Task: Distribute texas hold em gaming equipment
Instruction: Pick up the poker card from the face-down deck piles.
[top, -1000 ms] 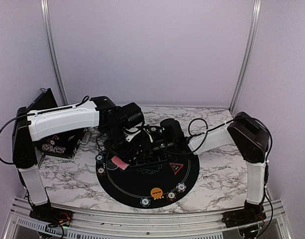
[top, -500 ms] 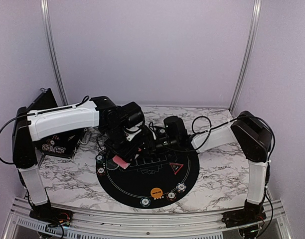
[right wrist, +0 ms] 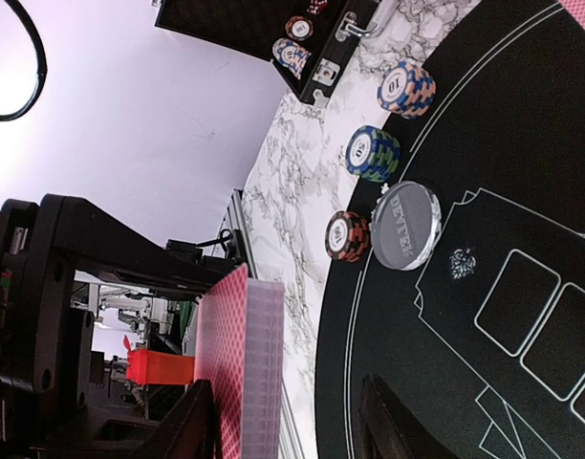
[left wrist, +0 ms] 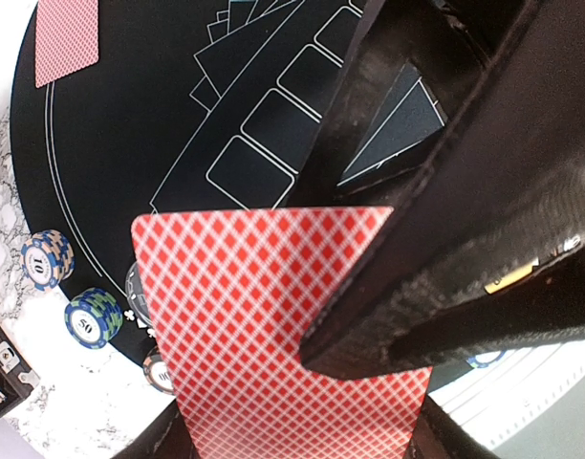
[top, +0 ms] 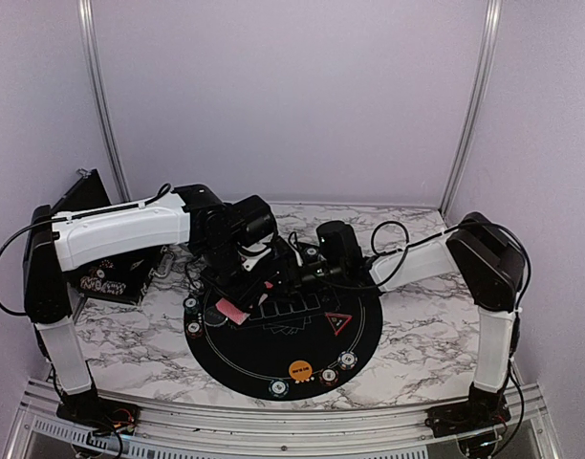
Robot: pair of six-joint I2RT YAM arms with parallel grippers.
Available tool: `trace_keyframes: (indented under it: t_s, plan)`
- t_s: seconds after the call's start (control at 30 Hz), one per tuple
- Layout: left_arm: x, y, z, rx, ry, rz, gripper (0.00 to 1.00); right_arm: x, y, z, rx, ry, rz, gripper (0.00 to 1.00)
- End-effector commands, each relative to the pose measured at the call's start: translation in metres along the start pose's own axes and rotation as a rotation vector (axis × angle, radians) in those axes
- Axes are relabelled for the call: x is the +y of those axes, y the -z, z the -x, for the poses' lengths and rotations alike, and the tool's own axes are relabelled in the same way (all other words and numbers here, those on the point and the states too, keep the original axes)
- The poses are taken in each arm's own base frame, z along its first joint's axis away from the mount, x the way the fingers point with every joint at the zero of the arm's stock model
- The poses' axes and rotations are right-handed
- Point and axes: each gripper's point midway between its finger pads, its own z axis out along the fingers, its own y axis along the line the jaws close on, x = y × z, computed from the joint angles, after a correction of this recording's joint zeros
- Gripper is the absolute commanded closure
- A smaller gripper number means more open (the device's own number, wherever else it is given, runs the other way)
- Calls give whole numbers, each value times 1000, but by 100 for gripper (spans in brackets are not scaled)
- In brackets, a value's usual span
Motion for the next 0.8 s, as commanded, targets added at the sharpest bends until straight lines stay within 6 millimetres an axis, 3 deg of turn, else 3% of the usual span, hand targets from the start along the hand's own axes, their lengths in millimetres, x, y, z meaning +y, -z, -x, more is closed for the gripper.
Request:
trace_keyframes:
  t_s: [0.0, 0.47, 0.77]
  plan:
    - [2, 20, -2, -23, -2, -12, 48, -9, 12, 7, -33, -32, -55, 51]
    - [1, 12, -7, 4, -7, -21, 48, 11, 26, 14, -64, -12, -26, 43]
    - [0, 9, -8, 11, -5, -27, 48, 15, 36, 15, -84, -21, -19, 49]
